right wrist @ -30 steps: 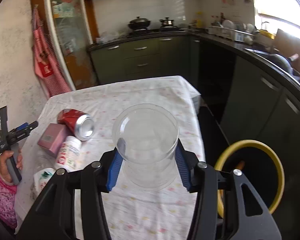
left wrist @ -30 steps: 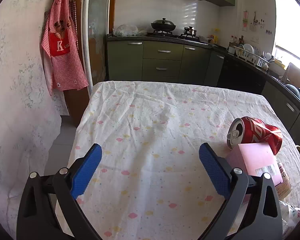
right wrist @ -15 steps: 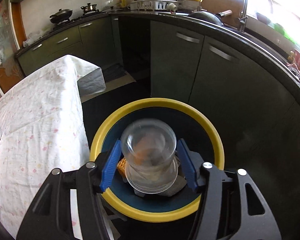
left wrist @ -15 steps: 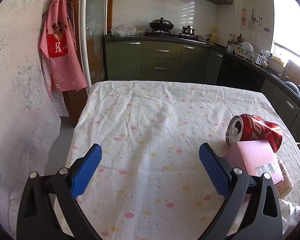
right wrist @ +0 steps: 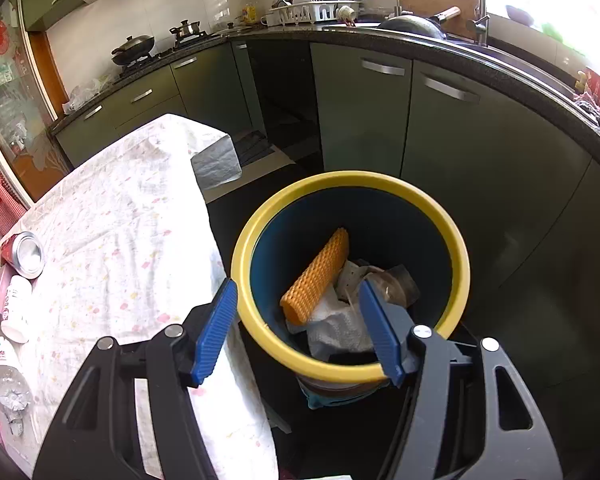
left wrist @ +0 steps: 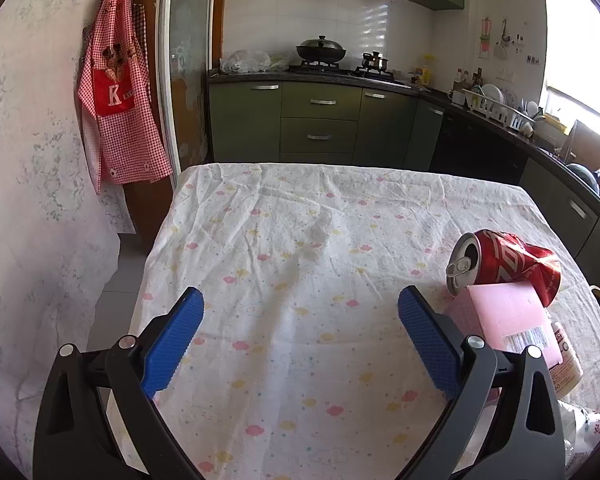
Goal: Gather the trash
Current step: 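Carry the clear cup over the yellow bin and release it, then grasp the pink barcode box with the left gripper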
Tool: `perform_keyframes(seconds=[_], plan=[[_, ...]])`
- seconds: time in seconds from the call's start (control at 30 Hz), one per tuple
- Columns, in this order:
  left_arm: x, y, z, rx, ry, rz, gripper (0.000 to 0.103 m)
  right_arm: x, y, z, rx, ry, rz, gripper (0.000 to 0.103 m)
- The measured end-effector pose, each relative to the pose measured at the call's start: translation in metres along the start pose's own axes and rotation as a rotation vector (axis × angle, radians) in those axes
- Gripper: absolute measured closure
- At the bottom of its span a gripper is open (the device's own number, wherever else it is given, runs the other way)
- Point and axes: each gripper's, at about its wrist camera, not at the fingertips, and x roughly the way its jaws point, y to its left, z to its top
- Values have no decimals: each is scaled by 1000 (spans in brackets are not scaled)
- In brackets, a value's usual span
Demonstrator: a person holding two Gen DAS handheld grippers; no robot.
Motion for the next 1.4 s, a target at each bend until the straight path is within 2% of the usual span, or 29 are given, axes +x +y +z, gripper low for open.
perform_keyframes(seconds=[0.17,0.43,0.57,0.73,1.0,1.17,1.37,1.4], plan=[[-16,-13,10,-22,45,-76,6,-6,10,-1,-8,-9,31,42],[-52,-78,6,51,79,-159,5,-14,18,-4,-16,-23,115,41],[-53,-108,-4,118,84,-145,5,-16,21,-6,-19,-25,141,41],[-40,-130,-12,158,130,-153,5,-13,20,-8,-11,-14,153,41],[-23,-136,-17,191,171,-107,5,-8,18,-8,-2,-2,165,41],[-12,-132,-18,179,207,-96,14,-5,20,-8,-6,3,175,41],[3,-133,-20,191,227,-88,17,-2,24,-9,-16,12,182,41],[5,-132,-20,189,230,-91,22,-2,24,-9,-17,14,183,41]])
